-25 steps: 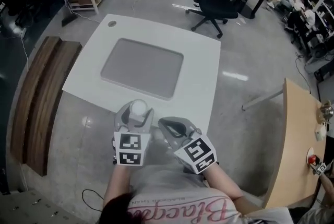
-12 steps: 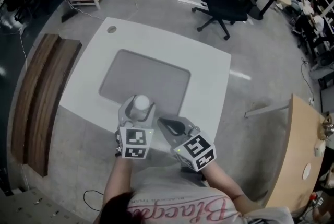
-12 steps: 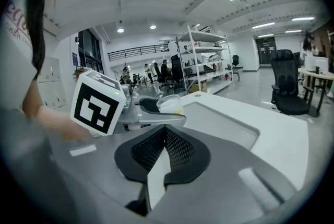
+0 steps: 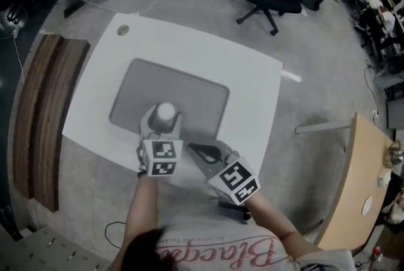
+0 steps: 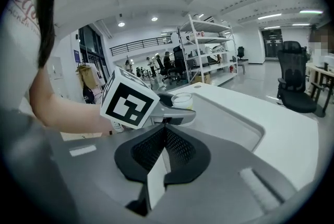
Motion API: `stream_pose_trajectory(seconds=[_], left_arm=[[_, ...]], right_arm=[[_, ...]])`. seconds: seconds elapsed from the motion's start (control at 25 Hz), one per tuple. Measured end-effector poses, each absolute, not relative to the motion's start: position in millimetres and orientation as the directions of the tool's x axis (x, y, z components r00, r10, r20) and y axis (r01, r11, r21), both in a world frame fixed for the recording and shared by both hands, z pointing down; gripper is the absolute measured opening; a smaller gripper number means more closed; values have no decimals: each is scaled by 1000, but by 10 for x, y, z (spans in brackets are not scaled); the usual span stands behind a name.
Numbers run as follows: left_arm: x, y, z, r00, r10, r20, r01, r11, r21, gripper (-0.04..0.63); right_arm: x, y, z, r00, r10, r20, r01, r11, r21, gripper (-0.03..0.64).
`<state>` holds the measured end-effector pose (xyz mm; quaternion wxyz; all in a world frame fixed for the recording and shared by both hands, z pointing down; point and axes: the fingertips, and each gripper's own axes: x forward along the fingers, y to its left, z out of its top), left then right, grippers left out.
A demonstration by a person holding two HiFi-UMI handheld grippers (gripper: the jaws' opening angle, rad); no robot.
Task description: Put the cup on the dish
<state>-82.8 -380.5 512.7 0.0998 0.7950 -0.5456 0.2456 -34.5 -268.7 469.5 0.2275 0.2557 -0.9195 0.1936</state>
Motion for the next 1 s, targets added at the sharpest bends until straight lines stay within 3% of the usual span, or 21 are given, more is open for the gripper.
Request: stream_pose_trajectory(seconds=[0.36, 0.84, 0.88, 1.0], left_arm=[[-785, -3965, 5340, 285, -790, 544, -912, -397, -99, 265], [-754, -3959, 5491, 277, -776, 567, -911, -399, -100, 268], [-772, -3963, 5491, 267, -785, 558, -917, -385, -104, 273], [-856, -3947, 5401, 240, -817, 524, -942, -326, -76, 380]], right_arm=[[-324, -2747, 4798, -757, -365, 542, -565, 783, -262, 2], [-220, -2956, 4829, -721, -455, 523, -653, 698, -294, 2], [-222, -2972, 4826, -718, -461, 521, -659, 690, -297, 2], [-217, -2978, 4822, -717, -463, 521, -665, 678, -312, 1]])
